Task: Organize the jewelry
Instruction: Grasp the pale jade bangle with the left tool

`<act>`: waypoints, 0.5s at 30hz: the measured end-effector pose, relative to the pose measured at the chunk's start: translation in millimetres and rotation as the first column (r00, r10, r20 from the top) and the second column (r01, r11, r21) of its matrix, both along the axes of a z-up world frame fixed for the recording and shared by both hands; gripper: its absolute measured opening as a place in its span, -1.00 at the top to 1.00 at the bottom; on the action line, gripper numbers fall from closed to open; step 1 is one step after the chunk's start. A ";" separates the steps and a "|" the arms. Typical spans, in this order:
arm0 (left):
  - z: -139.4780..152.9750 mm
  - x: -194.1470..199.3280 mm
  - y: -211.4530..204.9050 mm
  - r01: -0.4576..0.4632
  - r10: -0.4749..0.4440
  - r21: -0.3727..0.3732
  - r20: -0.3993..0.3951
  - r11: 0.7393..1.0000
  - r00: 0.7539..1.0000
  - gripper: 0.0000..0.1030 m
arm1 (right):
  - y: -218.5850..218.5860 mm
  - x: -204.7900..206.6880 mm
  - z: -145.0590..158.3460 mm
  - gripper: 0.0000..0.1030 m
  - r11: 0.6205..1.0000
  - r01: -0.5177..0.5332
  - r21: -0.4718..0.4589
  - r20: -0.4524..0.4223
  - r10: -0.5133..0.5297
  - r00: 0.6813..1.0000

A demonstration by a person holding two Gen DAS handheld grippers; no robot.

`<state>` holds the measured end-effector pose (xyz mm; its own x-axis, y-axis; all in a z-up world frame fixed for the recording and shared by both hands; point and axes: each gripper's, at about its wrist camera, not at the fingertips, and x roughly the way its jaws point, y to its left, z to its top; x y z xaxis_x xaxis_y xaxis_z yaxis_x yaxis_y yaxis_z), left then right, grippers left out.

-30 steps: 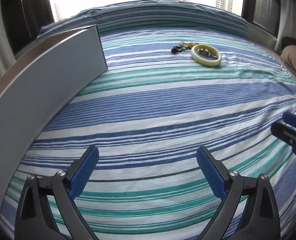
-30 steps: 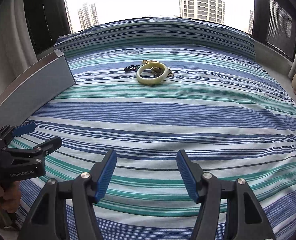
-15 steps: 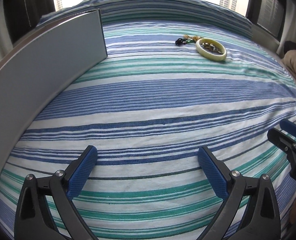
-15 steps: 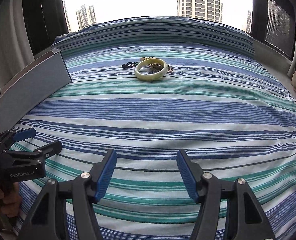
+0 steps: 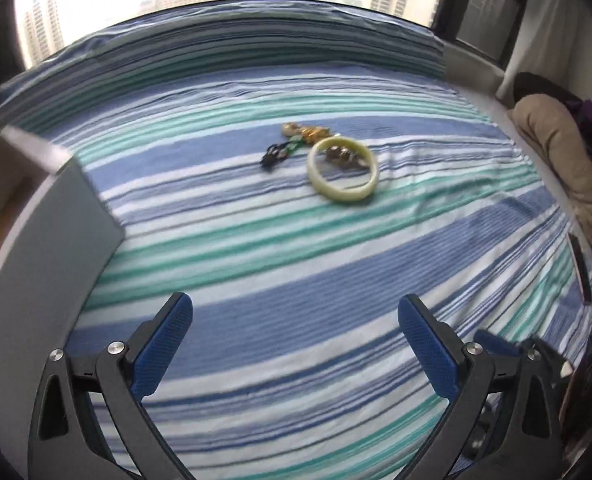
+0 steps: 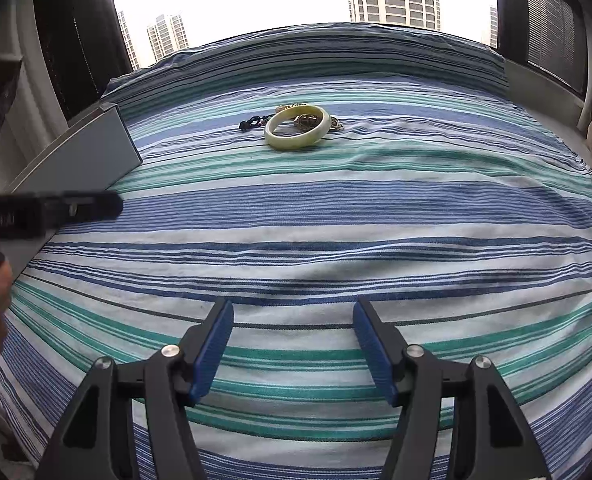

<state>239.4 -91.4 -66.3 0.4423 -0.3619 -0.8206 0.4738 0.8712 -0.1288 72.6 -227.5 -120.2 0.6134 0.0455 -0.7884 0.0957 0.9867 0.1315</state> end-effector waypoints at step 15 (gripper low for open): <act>-53.2 98.8 -120.8 0.164 -0.162 0.020 -0.062 0.986 0.985 -0.97 | -6.9 0.5 -0.8 -0.23 0.999 0.007 0.051 0.010 -0.007 1.000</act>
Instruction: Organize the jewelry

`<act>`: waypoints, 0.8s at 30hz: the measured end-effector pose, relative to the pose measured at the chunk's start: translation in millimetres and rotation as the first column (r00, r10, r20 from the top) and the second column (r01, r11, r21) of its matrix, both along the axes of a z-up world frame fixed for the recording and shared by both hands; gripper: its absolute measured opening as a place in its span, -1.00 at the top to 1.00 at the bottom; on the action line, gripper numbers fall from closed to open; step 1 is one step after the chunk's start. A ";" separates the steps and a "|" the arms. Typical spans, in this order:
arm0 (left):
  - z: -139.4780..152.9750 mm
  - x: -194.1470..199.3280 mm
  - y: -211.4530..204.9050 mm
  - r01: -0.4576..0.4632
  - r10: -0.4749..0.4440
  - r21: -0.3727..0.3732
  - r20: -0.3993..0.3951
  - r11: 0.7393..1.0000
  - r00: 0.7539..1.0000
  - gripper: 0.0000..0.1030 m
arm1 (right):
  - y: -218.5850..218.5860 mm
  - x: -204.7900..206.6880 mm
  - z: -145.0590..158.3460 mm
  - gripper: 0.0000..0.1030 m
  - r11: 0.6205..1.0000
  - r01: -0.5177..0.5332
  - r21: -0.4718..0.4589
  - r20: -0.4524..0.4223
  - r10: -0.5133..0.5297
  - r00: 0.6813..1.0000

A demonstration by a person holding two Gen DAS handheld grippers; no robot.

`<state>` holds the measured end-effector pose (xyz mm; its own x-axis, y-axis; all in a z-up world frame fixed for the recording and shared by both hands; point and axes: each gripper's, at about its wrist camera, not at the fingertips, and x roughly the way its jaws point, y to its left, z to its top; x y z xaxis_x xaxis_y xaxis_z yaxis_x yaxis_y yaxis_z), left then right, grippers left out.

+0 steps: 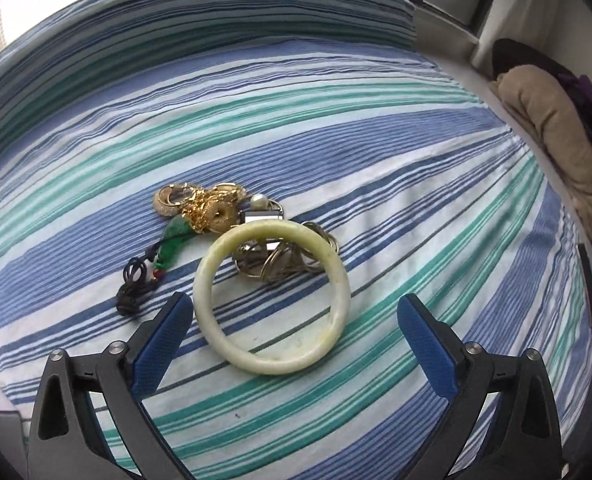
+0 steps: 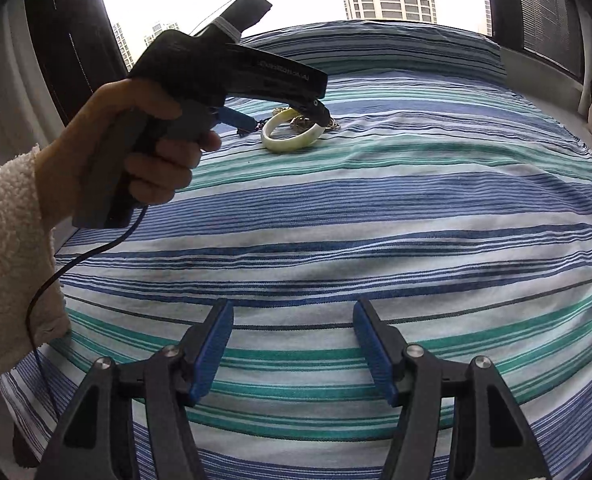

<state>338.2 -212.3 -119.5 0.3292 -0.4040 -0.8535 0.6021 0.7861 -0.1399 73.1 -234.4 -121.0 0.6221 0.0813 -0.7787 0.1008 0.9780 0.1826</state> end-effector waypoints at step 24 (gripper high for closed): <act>-1.8 -142.1 156.2 -0.147 0.146 0.246 0.022 0.958 0.989 -0.59 | -2.9 -1.5 0.2 -0.24 1.000 -0.015 -0.002 -0.030 0.015 0.999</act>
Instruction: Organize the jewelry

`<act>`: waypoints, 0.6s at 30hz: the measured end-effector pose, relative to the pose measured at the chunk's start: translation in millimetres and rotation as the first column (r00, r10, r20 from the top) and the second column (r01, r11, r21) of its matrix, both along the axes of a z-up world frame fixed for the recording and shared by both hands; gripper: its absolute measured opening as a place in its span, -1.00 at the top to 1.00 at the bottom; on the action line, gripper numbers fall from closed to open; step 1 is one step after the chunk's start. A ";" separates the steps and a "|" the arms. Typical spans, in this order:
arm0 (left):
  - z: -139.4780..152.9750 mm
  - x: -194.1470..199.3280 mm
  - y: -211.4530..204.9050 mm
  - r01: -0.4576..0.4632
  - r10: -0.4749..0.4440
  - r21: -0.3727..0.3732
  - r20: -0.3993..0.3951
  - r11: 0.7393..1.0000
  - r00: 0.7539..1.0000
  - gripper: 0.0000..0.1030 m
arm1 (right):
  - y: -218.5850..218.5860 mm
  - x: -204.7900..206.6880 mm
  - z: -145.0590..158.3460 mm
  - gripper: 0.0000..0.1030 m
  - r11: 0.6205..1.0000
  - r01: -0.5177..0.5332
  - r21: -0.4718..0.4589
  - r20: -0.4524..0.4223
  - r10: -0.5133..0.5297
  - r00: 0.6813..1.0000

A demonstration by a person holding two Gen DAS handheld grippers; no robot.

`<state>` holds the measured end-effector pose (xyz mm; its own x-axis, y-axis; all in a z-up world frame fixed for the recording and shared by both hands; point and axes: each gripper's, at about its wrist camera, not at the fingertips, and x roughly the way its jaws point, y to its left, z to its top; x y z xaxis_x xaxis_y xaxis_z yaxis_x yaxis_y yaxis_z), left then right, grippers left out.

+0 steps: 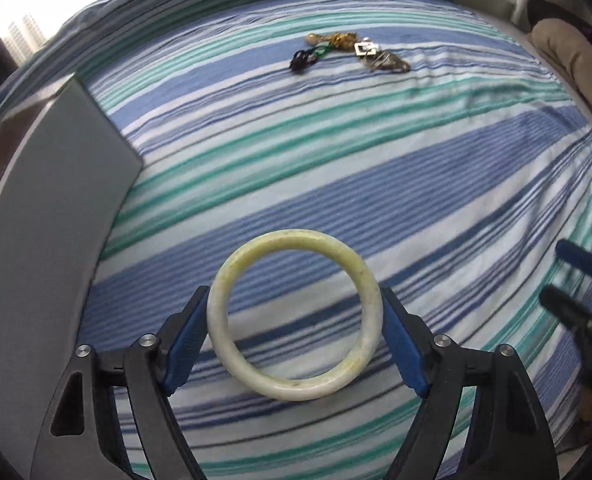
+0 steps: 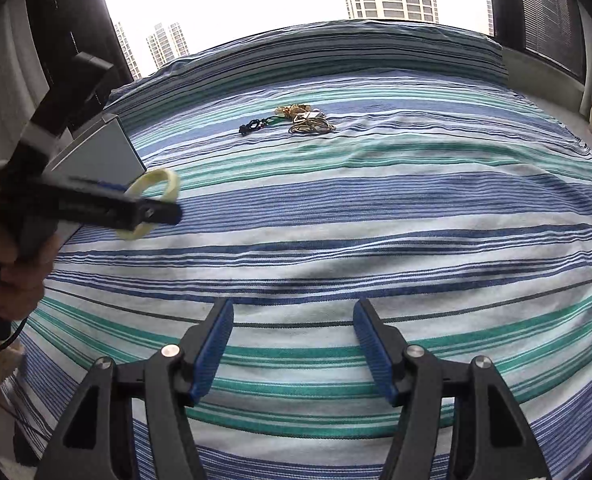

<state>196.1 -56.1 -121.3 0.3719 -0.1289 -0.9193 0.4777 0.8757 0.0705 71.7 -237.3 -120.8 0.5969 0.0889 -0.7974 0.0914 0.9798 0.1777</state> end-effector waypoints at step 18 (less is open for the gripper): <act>40.6 -54.4 76.9 -0.143 0.161 -0.121 0.148 0.982 0.976 -0.83 | -24.7 190.2 43.8 -0.30 0.971 -0.234 -0.048 -0.142 0.225 0.964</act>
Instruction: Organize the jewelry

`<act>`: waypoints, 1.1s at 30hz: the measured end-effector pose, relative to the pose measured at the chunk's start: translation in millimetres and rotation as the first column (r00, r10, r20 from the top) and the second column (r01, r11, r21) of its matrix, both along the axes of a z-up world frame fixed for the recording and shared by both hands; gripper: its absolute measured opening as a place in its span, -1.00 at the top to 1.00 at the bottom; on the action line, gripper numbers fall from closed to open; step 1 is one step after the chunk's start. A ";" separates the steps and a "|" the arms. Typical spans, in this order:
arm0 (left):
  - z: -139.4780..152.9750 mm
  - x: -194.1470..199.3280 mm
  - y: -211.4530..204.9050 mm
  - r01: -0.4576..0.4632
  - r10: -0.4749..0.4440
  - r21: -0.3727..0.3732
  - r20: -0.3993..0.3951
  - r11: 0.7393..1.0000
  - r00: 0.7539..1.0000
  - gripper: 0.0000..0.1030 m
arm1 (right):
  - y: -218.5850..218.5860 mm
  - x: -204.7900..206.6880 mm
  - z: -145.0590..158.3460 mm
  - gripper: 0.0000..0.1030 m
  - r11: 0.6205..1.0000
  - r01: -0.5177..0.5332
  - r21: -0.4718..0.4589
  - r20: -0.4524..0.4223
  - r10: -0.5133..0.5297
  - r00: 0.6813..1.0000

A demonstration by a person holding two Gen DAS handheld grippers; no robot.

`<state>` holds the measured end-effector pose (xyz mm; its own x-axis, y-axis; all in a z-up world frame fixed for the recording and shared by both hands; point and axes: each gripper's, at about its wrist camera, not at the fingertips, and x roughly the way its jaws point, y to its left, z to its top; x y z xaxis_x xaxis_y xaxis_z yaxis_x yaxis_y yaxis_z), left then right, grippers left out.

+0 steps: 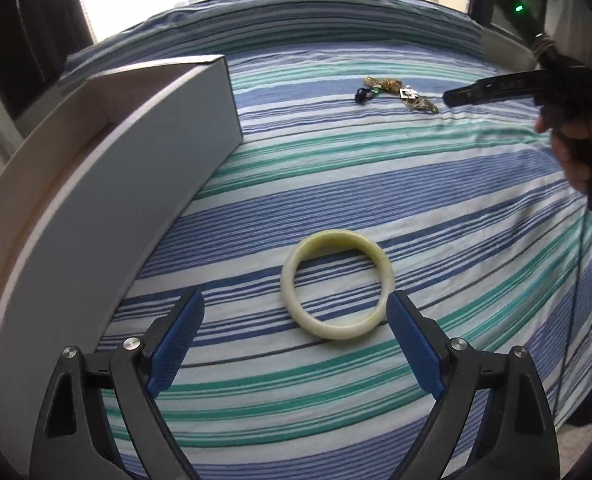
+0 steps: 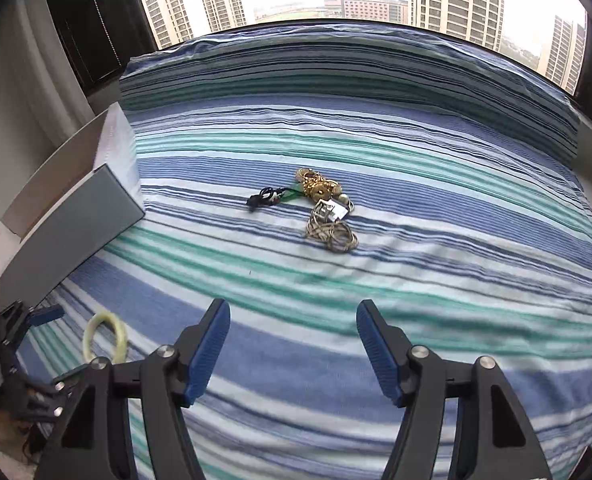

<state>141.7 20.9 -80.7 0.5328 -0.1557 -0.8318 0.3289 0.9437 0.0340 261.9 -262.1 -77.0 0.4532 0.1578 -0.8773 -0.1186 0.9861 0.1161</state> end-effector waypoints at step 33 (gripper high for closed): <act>73.4 -58.4 83.8 -0.084 0.084 -0.010 0.051 0.996 0.995 -0.96 | 0.2 -194.6 12.1 -0.30 0.987 0.113 0.115 -0.003 -0.114 0.994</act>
